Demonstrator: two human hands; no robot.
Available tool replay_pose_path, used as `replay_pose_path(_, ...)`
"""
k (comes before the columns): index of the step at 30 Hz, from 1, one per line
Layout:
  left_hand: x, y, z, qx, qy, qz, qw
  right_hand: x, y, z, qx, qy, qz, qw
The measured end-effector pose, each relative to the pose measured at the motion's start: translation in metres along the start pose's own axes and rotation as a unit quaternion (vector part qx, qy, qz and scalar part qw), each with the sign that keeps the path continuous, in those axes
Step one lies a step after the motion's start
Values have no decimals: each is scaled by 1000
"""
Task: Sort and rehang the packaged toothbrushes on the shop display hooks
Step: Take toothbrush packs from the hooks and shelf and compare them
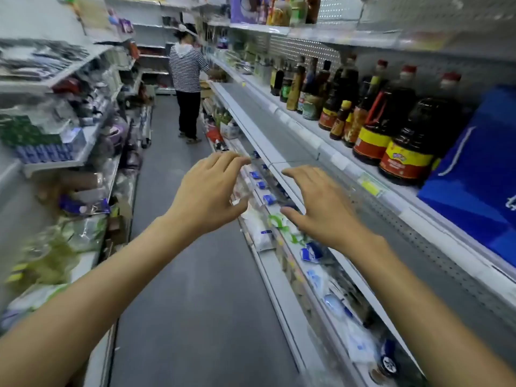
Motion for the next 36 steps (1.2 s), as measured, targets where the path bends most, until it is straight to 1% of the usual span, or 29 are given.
replay_pose_path(3,-33,-6,-3,2,28,-7,1000,-8,-22,-35,6,26,-21,999)
replay_pose_path(4,-44,-9,-2,-7,40,-20,999,-11,-32,-46,-4,33,-30,999)
replay_pose_path(10,-101,-31,-15,-15,85,-87,992,-16,-78,-121,8,106,-53,993)
replay_pose_path(16,-159,-48,-37,-8,159,-143,977,-11,-119,-206,8,191,-78,978)
replay_pose_path(21,-197,-59,-42,-9,215,-179,960,-14,-152,-265,-7,228,-124,966)
replay_pose_path(25,-233,-71,-33,-29,275,-188,942,-31,-189,-301,-23,263,-144,954)
replay_pose_path(29,-276,-85,-22,-28,309,-182,933,-55,-232,-336,-47,288,-158,943)
replay_pose_path(33,-333,-101,-12,-41,330,-189,924,-88,-277,-378,-64,309,-156,936)
replay_pose_path(36,-386,-113,-8,-44,331,-194,923,-115,-311,-414,-67,319,-152,933)
Point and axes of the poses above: each hand's wrist, its own z-axis away from the middle knuckle, its own y-axis out of the back of the hand, x = y × z, the point moved 5 cm from there along -z, towards the middle knuckle, and after that the axes turned 3 degrees about x, right-handed, at the moved point
